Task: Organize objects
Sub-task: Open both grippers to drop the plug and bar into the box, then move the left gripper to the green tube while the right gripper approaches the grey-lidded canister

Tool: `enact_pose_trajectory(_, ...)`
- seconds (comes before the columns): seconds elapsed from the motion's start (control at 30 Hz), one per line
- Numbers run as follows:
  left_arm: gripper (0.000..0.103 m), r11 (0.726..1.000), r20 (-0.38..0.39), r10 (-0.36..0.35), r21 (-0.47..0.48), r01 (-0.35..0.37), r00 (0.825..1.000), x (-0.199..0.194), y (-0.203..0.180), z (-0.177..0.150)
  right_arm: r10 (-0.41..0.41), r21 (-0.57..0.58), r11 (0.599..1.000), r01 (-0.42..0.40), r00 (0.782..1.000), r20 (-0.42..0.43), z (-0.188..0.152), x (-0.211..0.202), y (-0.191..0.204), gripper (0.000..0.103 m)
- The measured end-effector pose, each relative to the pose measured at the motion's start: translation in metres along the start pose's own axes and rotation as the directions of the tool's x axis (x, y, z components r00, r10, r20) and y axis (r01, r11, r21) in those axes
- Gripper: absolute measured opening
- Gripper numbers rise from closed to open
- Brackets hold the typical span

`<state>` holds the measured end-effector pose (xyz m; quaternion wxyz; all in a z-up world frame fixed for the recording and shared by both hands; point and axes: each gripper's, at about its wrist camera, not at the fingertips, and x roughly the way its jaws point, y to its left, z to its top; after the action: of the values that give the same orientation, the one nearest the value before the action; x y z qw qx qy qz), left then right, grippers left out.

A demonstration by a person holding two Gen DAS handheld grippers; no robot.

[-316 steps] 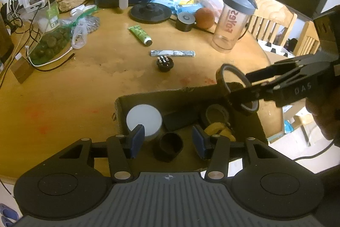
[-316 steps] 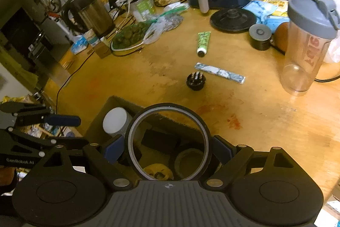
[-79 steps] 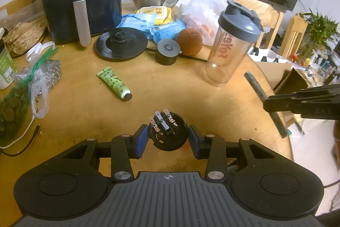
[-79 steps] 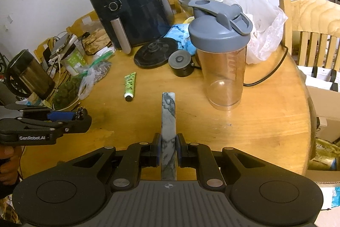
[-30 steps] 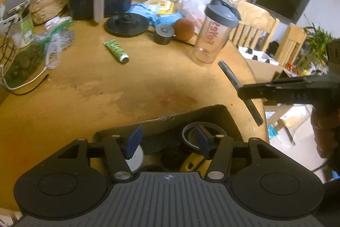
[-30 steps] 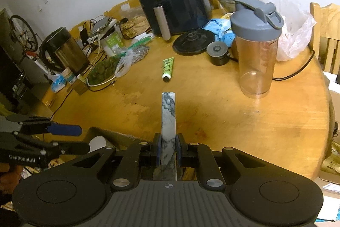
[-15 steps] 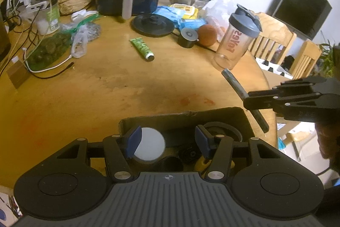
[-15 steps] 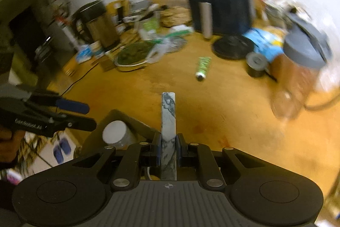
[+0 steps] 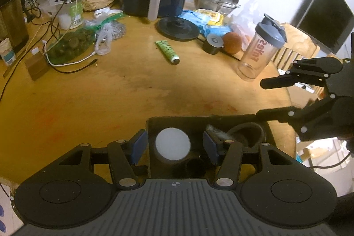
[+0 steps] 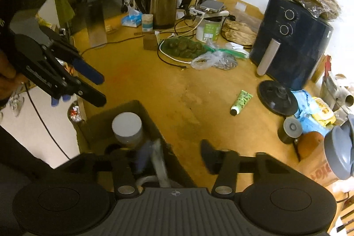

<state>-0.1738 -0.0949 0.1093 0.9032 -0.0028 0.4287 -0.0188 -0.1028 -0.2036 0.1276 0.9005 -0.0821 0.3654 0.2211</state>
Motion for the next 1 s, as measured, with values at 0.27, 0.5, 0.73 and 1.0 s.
enact_pose_trajectory(0.27,0.055,1.0,-0.008,-0.002,0.006,0.002,1.0,0.004,0.001,0.003,-0.054,0.047,0.997,0.056,0.998,-0.043,-0.007,0.013,-0.001,0.095)
enact_pose_trajectory(0.5,0.055,0.999,-0.008,-0.019,0.04,0.02,1.0,0.011,-0.003,0.013,-0.071,0.139,0.987,0.078,0.996,-0.055,-0.013,0.016,-0.009,0.103)
enact_pose_trajectory(0.73,0.055,0.998,-0.009,-0.034,0.056,0.034,0.999,0.024,-0.003,0.028,-0.119,0.225,0.965,0.135,0.989,-0.086,-0.015,0.022,-0.021,0.103)
enact_pose_trajectory(1.0,0.055,0.995,-0.023,-0.043,0.088,0.045,0.999,0.045,-0.004,0.051,-0.16,0.325,0.927,0.187,0.981,-0.11,-0.017,0.026,-0.038,0.103)
